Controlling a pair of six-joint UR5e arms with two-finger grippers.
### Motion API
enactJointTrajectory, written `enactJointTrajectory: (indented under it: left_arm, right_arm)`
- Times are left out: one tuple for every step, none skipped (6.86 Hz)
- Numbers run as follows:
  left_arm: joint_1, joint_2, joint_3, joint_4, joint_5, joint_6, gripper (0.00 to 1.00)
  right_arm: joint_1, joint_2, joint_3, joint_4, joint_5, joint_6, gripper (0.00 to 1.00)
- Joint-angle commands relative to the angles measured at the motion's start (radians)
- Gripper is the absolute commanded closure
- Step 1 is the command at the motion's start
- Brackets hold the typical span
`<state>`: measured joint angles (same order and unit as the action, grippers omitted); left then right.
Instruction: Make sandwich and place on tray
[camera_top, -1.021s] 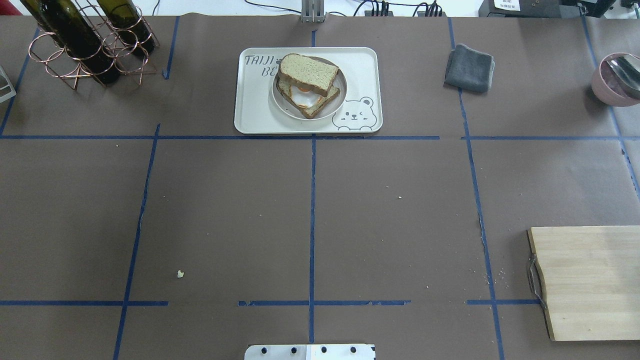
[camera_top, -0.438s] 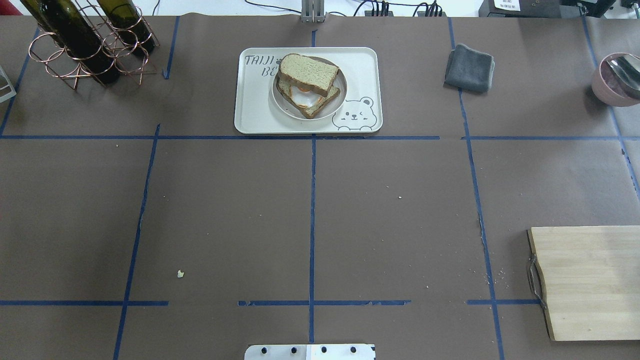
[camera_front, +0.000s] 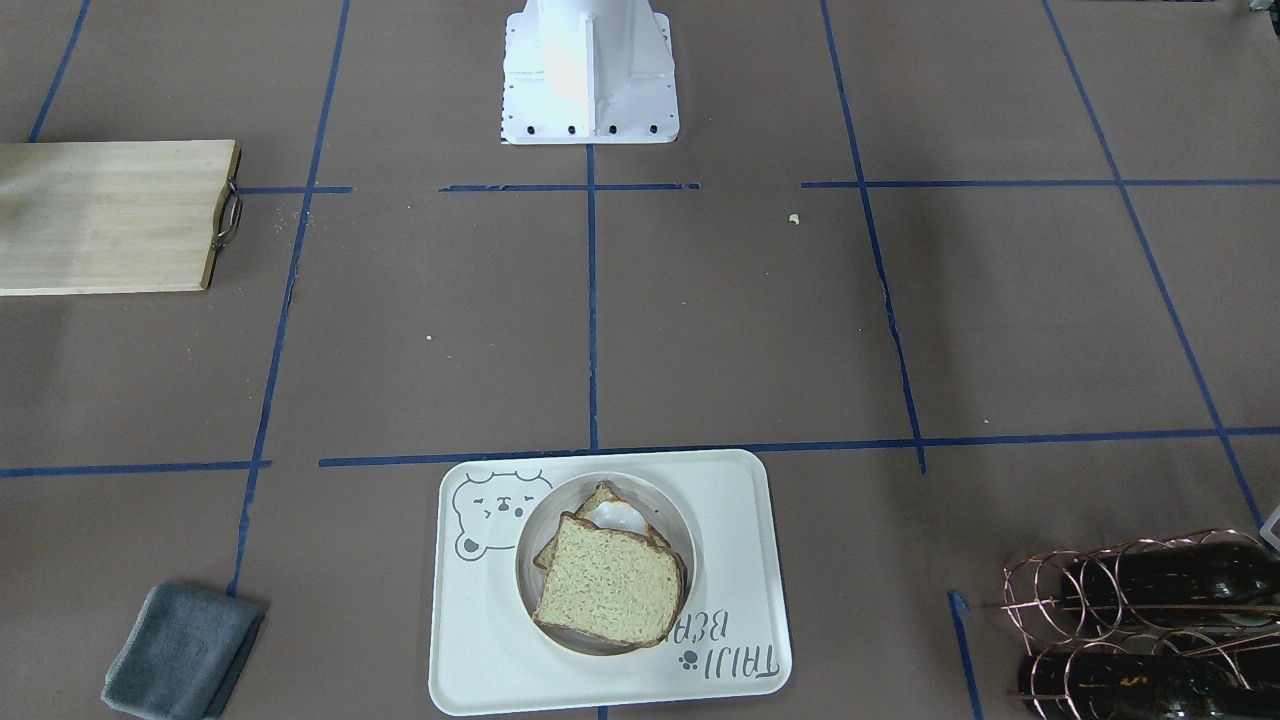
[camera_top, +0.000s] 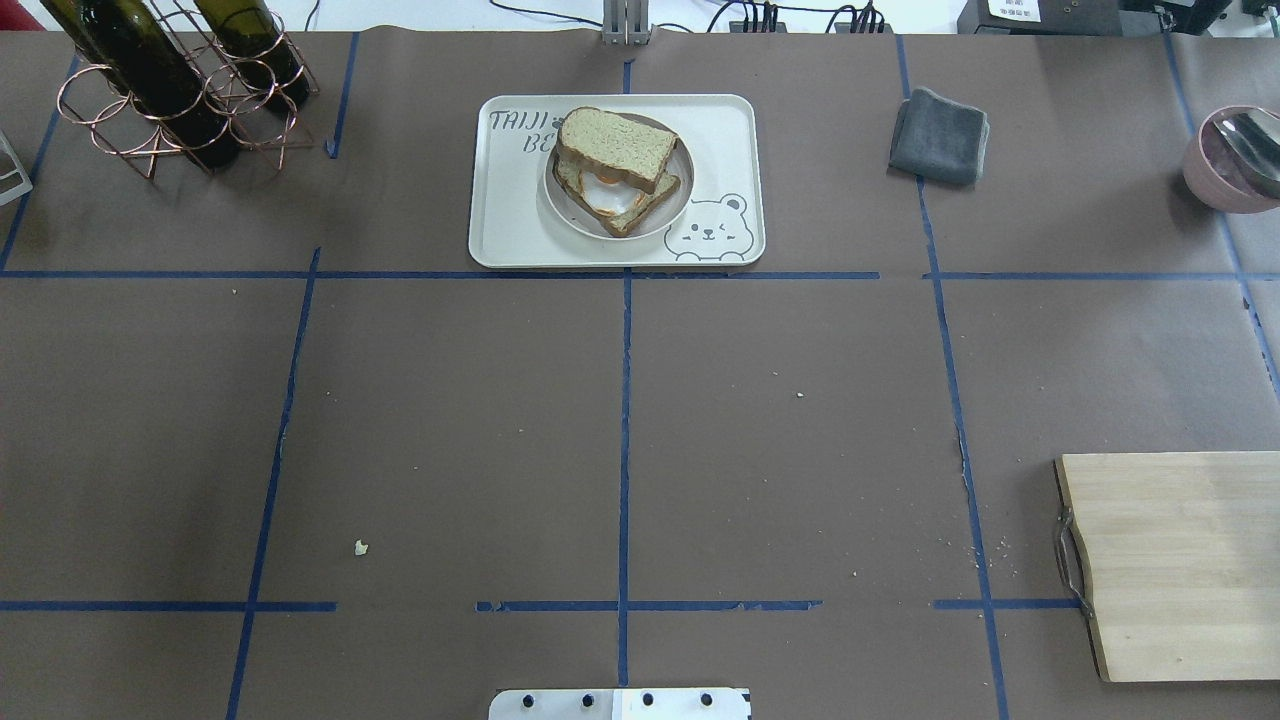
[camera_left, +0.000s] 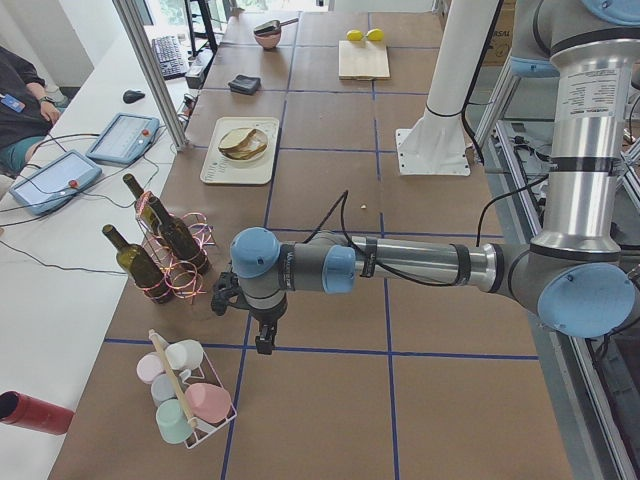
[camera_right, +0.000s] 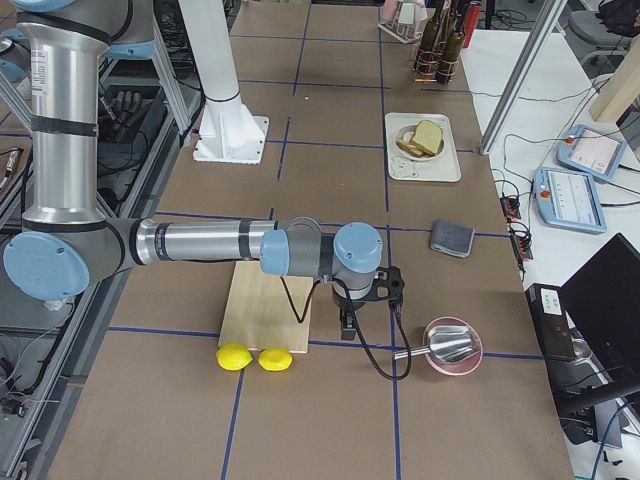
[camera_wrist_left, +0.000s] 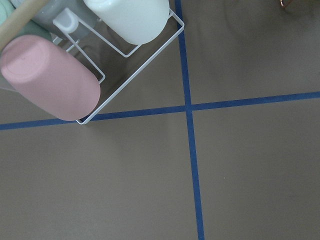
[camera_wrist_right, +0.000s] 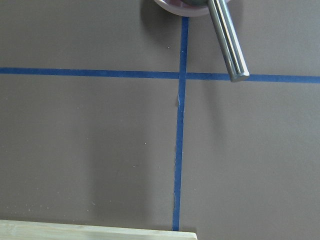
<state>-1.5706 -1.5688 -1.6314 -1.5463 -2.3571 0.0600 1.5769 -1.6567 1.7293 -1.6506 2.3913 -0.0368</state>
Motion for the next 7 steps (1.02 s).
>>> enactJointTrajectory:
  left_arm:
    - [0.001, 0.003, -0.001, -0.003, -0.007, 0.0, 0.0]
    - [0.0, 0.003, -0.005, -0.003, -0.007, 0.0, 0.0]
    - [0.001, 0.003, -0.004, -0.003, -0.007, 0.0, 0.0]
    - [0.001, 0.003, -0.002, -0.003, -0.007, 0.0, 0.0]
    - [0.001, 0.006, 0.001, -0.005, -0.01, 0.0, 0.0]
    - [0.001, 0.019, -0.007, -0.008, -0.01, 0.0, 0.0]
    - [0.001, 0.021, -0.01, -0.006, -0.01, 0.0, 0.0]
  right_arm:
    - [0.0, 0.0, -0.002, 0.0, 0.0, 0.0, 0.0]
    - [0.0, 0.0, -0.004, 0.0, 0.0, 0.002, 0.0]
    - [0.0, 0.0, -0.005, 0.0, -0.001, 0.002, 0.0]
    - [0.0, 0.0, -0.007, 0.0, -0.001, 0.0, 0.0]
    - [0.0, 0.0, -0.007, 0.0, -0.001, 0.0, 0.0]
    - [0.0, 0.0, -0.007, 0.002, -0.003, -0.001, 0.0]
    - [0.003, 0.0, -0.007, 0.002, -0.003, -0.002, 0.0]
